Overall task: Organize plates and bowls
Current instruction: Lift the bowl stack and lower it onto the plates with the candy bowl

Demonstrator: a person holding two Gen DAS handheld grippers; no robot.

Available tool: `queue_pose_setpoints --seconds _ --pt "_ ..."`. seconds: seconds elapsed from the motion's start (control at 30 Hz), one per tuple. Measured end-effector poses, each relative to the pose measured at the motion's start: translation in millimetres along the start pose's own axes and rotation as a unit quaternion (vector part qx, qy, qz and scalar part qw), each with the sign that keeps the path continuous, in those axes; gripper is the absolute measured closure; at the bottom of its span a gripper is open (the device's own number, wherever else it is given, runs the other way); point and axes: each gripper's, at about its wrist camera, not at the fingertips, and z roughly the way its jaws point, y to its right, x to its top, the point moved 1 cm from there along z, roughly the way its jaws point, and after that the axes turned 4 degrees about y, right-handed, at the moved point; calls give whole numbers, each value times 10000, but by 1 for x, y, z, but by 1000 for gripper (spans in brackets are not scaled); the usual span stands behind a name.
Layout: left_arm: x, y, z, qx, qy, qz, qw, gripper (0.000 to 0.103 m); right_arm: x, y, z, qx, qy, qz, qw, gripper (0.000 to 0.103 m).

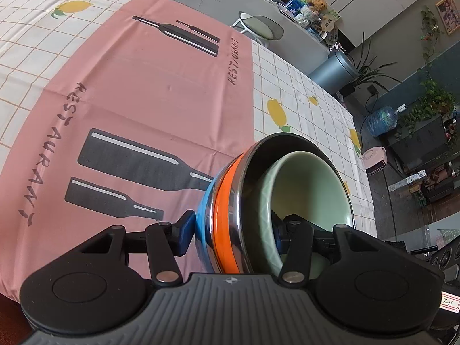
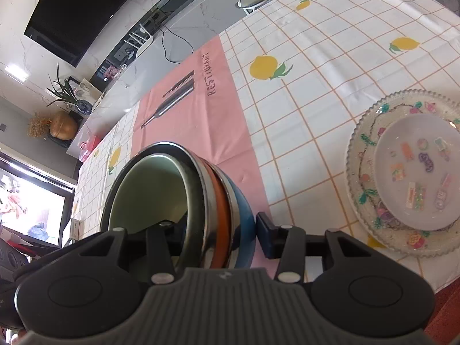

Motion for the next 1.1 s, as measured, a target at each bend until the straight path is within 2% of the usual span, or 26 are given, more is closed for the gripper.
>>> queue_pose_setpoints --seconds 0.27,0.7,0.87,1.1 --pt "-4 48 9 -124 -89 421 9990 45 13 32 -36 53 208 325 9992 58" --pt "-15 131 51 -589 -474 943 9927 45 52 93 -98 -178 643 688 9954 58" --pt "-22 145 68 -660 -700 950 9908 45 63 113 -109 -331 698 789 9939 58" --pt "-30 147 87 -615 -983 913 9890 45 62 135 -105 -499 596 946 9925 58"
